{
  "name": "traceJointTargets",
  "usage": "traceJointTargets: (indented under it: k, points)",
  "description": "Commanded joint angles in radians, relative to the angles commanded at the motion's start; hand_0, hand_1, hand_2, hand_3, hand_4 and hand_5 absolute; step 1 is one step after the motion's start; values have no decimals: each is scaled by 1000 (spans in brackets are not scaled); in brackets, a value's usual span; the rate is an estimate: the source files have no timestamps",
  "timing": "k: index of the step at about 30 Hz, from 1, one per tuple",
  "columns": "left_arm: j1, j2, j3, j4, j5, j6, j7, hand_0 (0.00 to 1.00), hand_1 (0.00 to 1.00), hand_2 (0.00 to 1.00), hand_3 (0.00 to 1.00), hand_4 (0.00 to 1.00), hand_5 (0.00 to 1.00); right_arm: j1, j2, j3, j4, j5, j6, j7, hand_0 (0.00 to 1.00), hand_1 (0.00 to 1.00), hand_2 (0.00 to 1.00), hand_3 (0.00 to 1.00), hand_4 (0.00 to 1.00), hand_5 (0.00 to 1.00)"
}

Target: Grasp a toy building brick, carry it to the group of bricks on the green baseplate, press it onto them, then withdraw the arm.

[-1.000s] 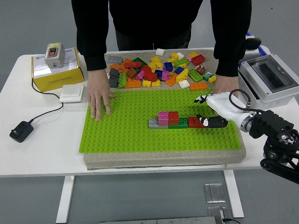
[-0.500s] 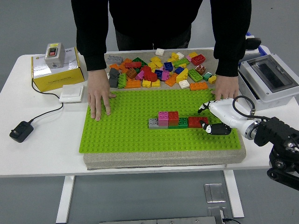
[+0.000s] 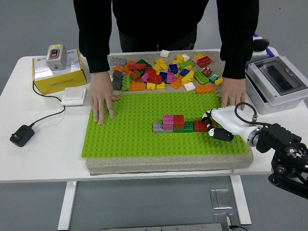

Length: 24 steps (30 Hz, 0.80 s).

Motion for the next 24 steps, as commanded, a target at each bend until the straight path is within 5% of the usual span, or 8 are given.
traceJointTargets:
  k: [24]
  points:
    - [-3, 1, 7, 0, -5, 2, -5, 669, 643, 469, 623, 67, 650, 21, 43, -45, -57, 0, -5, 8, 124, 176, 697, 660, 2, 470]
